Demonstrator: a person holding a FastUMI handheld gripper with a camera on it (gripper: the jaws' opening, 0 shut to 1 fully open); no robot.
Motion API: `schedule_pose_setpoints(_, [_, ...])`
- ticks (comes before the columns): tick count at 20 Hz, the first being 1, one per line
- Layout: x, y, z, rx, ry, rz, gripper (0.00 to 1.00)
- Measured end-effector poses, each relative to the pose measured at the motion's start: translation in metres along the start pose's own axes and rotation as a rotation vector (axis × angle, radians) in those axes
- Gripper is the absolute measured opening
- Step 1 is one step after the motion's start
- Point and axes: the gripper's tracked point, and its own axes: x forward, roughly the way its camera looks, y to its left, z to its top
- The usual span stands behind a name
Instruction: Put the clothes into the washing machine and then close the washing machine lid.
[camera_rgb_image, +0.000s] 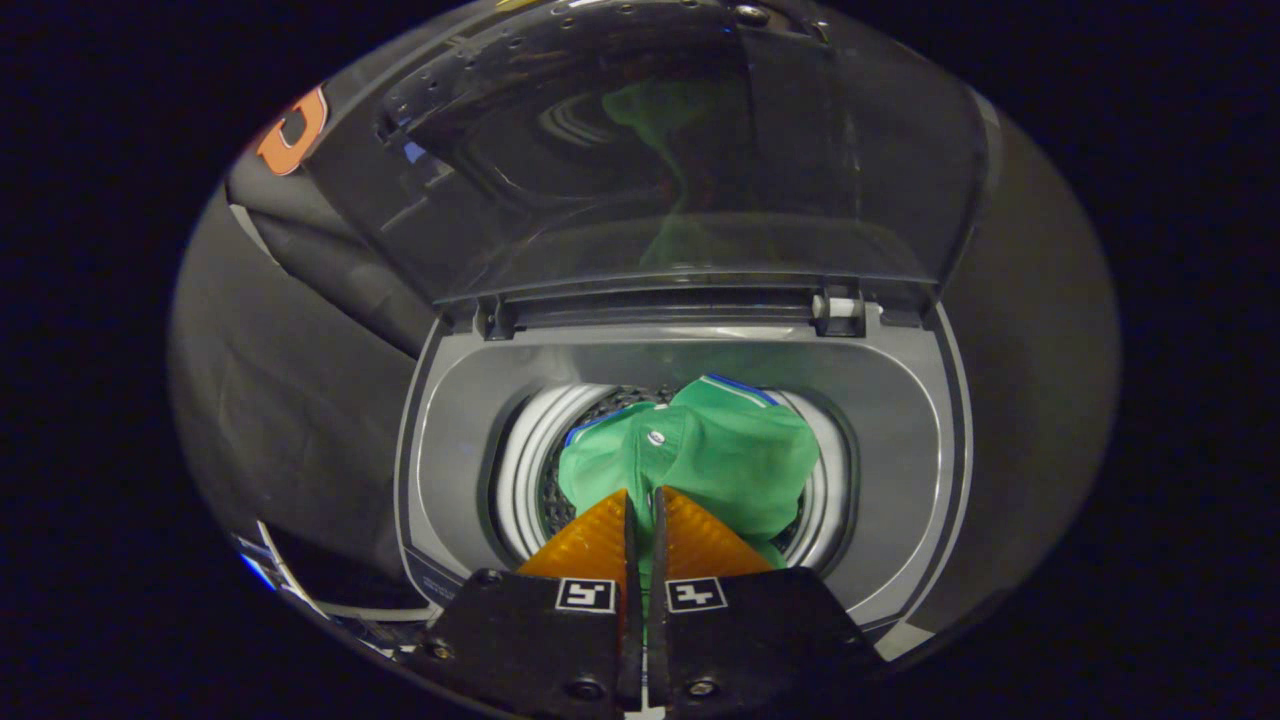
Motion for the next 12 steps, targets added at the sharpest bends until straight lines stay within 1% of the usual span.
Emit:
schedule_pose_setpoints(2, [-0.003, -0.003, 0.001, -0.016, -0.007, -0.019, 0.05])
schedule_pose_setpoints(3, [-0.001, -0.001, 0.005, -0.023, -0.018, -0.013, 0.08])
schedule_pose_setpoints(5, [-0.004, -0.002, 0.01, -0.069, -0.05, -0.019, 0.52])
schedule_pose_setpoints(7, [-0.014, -0.002, 0.01, -0.118, -0.052, -0.034, 0.95])
schedule_pose_setpoints(8, [-0.019, 0.0, 0.012, -0.14, -0.059, -0.028, 0.92])
schedule_pose_setpoints(11, [-0.032, 0.012, 0.015, -0.199, -0.099, 0.005, 0.92])
schedule_pose_setpoints(12, [-0.041, 0.019, 0.016, -0.227, -0.111, 0.029, 0.92])
